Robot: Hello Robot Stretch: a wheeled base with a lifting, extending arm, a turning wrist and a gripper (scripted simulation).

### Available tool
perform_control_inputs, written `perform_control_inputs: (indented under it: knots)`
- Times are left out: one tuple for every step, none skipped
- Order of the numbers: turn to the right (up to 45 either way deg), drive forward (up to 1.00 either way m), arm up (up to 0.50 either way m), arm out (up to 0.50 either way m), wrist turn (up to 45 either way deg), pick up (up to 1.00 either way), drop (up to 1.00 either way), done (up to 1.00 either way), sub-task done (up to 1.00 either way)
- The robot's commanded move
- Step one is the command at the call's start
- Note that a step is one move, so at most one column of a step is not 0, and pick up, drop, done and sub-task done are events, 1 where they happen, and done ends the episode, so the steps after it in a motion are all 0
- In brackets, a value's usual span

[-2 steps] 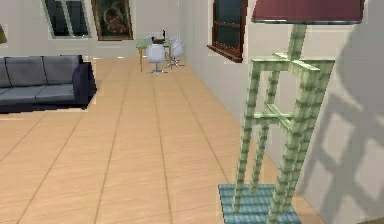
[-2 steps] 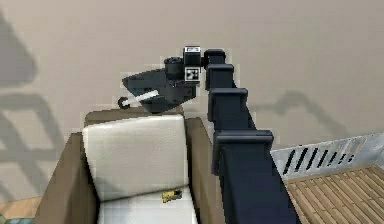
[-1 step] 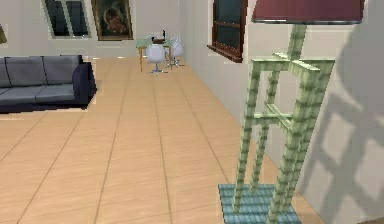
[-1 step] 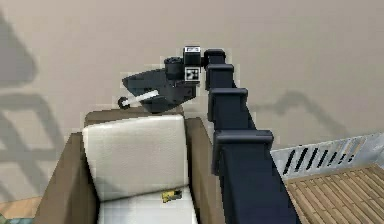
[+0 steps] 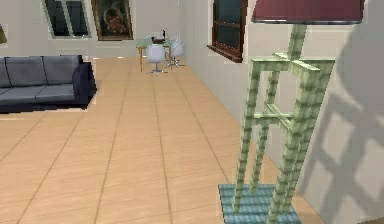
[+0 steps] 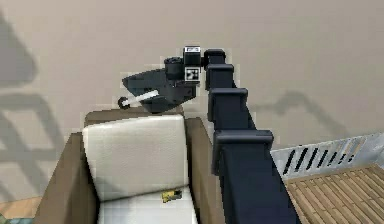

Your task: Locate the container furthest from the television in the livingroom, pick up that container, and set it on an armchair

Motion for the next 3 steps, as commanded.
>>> perform_control_inputs:
  knots:
    - [0.0,0.00,0.00,0.00,0.0,0.00,1.00,0.00,0.00]
    - [0.0,0.00,0.00,-0.10,0.0,0.00,0.00,0.00,0.00]
    - [0.0,0.00,0.00,0.00,0.0,0.00,0.00,1.00,0.00]
